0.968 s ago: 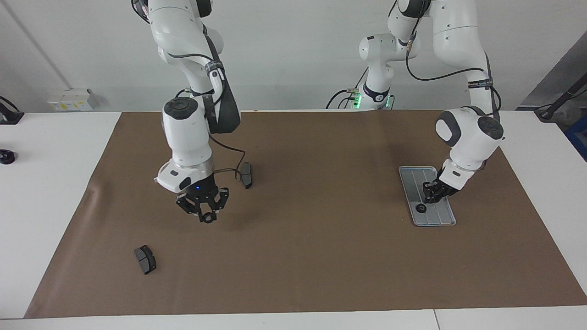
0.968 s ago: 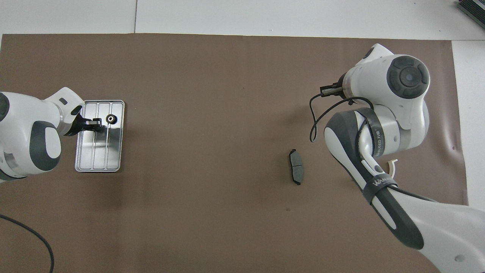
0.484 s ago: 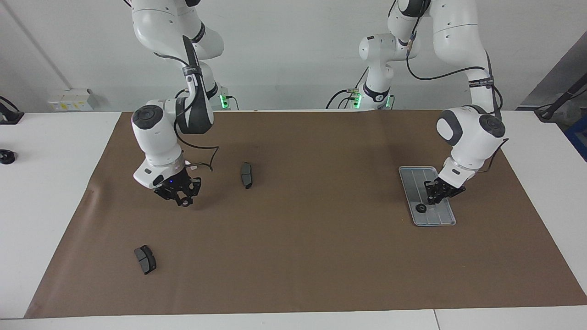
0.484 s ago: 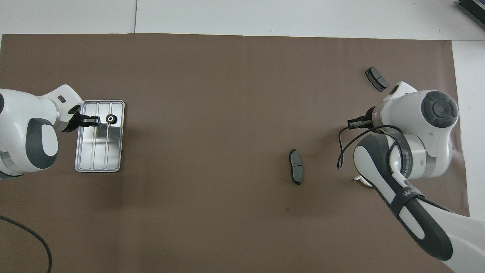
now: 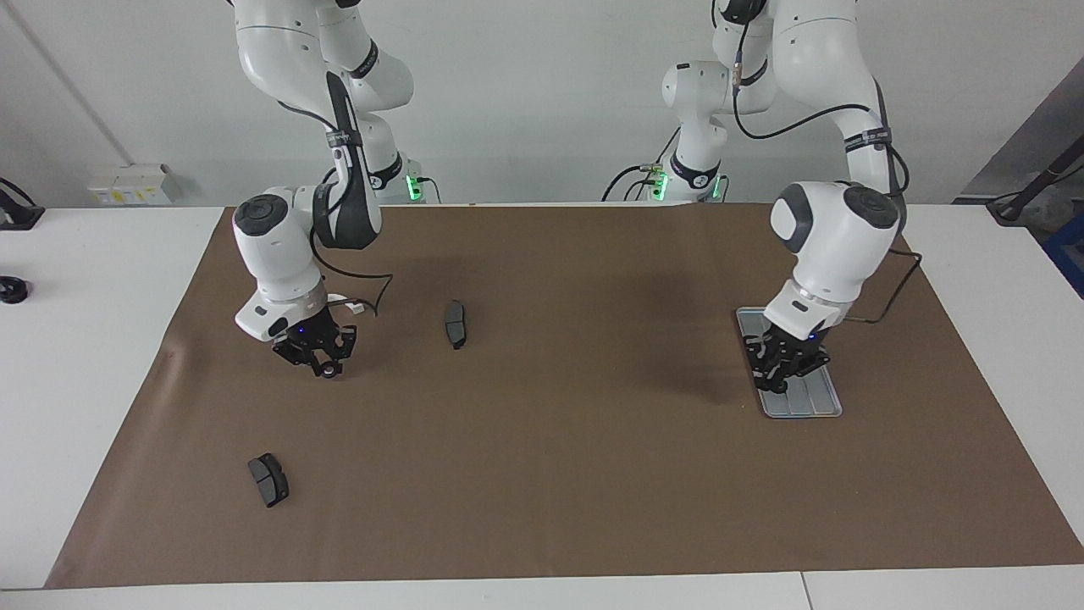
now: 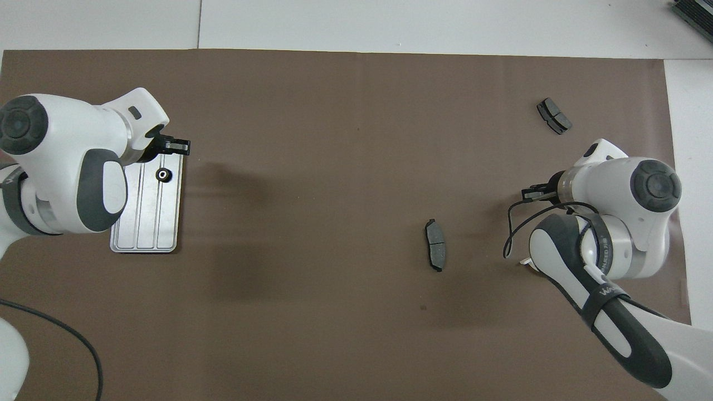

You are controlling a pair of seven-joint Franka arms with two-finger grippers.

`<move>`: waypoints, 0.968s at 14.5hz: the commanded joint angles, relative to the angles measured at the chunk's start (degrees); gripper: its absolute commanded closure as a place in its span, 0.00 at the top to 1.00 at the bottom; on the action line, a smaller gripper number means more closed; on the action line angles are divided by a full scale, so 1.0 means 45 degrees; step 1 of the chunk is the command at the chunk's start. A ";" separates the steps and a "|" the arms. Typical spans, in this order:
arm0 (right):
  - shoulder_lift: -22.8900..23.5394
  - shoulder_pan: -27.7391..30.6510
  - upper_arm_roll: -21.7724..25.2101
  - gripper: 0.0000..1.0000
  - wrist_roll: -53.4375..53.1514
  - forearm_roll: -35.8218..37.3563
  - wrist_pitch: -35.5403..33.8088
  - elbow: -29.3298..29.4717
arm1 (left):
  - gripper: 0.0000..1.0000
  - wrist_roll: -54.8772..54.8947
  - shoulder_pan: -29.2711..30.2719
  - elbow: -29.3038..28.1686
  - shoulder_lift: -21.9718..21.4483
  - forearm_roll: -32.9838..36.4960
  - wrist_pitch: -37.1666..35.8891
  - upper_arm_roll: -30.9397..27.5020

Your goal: Place bearing gear from tray to pile

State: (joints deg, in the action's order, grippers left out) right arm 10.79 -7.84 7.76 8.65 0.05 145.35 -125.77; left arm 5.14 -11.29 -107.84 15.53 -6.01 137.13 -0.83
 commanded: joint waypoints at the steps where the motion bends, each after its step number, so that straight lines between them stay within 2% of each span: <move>1: -0.0035 0.0278 -0.0221 0.60 0.0344 -0.0322 0.0414 -0.0293 | 0.00 -0.3141 -0.1645 0.1440 0.1038 0.1388 -0.0220 -0.0207; 2: -0.0035 0.0278 -0.0202 0.85 0.0325 -0.0361 0.0414 -0.0274 | 0.00 -0.4257 -0.2250 0.2007 0.1409 0.1800 -0.0317 -0.0207; 3: -0.0016 0.0278 -0.0201 1.00 0.0305 -0.0381 0.0395 -0.0215 | 0.00 -0.5061 -0.2778 0.2399 0.1741 0.1882 -0.0337 -0.0207; 7: -0.0074 0.0083 -0.0240 1.00 0.0034 -0.0381 -0.0072 0.0914 | 0.00 -0.6824 -0.4207 0.4020 0.3012 0.1882 -0.0357 -0.0246; 9: -0.0016 -0.0170 -0.0241 1.00 -0.0765 -0.0381 -0.0929 0.1773 | 0.00 -0.7371 -0.4715 0.4724 0.3754 0.1863 -0.0183 -0.0207; 11: 0.0140 -0.0365 -0.0241 1.00 -0.1586 -0.0381 -0.1730 0.2613 | 0.00 -0.7471 -0.4814 0.4883 0.3873 0.1766 -0.0084 -0.0168; 14: 0.0375 -0.0425 -0.0241 1.00 -0.2524 -0.0381 -0.2787 0.3786 | 0.00 -0.7452 -0.5029 0.4767 0.4049 0.1357 0.1357 -0.0129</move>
State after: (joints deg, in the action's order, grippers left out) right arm 10.97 -10.08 7.03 -0.16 -0.92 135.72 -112.68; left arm -27.63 -33.05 -87.65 32.45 1.02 140.02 -0.65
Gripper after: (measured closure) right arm 0.000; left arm 0.767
